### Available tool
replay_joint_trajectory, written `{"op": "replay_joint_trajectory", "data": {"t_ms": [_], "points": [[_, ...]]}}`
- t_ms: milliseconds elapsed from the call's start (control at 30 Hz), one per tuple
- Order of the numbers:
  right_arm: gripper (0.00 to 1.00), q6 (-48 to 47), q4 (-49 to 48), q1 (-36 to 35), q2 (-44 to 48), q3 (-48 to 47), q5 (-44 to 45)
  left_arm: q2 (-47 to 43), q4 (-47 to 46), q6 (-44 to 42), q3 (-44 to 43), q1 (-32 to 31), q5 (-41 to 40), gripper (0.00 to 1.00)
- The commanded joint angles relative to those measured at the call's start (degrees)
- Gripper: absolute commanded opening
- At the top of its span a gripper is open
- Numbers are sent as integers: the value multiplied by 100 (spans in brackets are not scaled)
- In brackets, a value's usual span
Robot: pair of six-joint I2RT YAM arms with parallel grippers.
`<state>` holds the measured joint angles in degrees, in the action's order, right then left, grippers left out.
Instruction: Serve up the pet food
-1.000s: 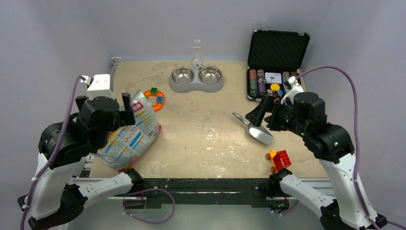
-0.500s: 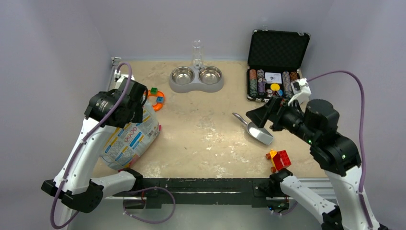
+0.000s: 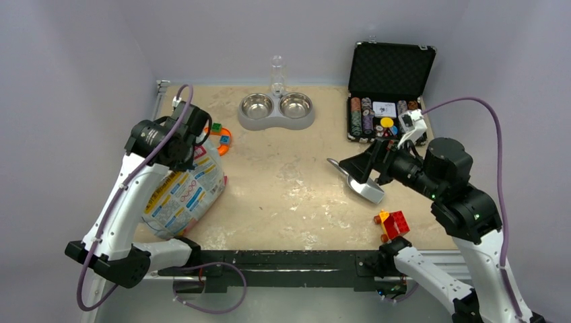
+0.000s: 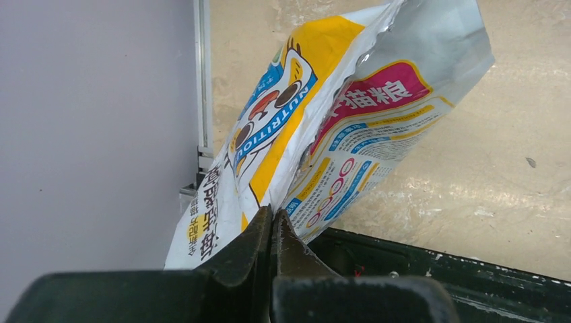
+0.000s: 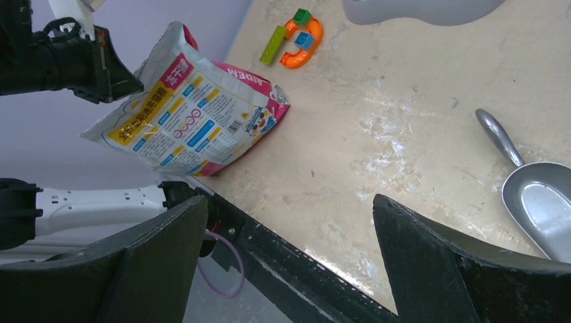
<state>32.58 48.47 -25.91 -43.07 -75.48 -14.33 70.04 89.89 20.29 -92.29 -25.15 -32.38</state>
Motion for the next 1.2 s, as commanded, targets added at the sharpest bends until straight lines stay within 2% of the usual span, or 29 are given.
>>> {"op": "replay_joint_trajectory", "data": {"t_ms": [0, 300, 500, 600, 733, 900, 967, 1033, 1100, 1167], "points": [[97, -255, -71, 7, -218, -72, -267, 57, -366, 384, -585, -8, 573, 0], [97, -489, 159, -6, -975, -77, -1192, 437, -1483, 1830, -1595, -3, 2303, 0], [97, -376, -53, -47, -1356, -8, -1460, 670, -2723, 3318, -1441, 1, 3699, 0], [97, -321, -157, -121, -1797, -118, -1628, 811, -3170, 3687, -1247, -3, 4084, 0], [98, 9, -962, -329, -2277, 9, -1964, 846, -3088, 3476, -1284, -6, 3868, 0], [96, 1149, -2988, -644, -3498, 479, -2657, 604, -2607, 2666, -1329, -7, 3547, 1], [90, 1138, -3322, -949, -4167, 89, -2867, 305, -2581, 2344, -1039, -7, 3595, 26], [90, 895, -2855, -1426, -4693, -706, -2499, 35, -2391, 2057, -735, -8, 3663, 43], [88, 959, -2716, -1662, -4929, -1035, -2369, -182, -2076, 1730, -570, -8, 3562, 45], [79, 1157, -2822, -1780, -5016, -1054, -2439, -351, -1669, 1440, -515, -8, 3325, 37]]}}
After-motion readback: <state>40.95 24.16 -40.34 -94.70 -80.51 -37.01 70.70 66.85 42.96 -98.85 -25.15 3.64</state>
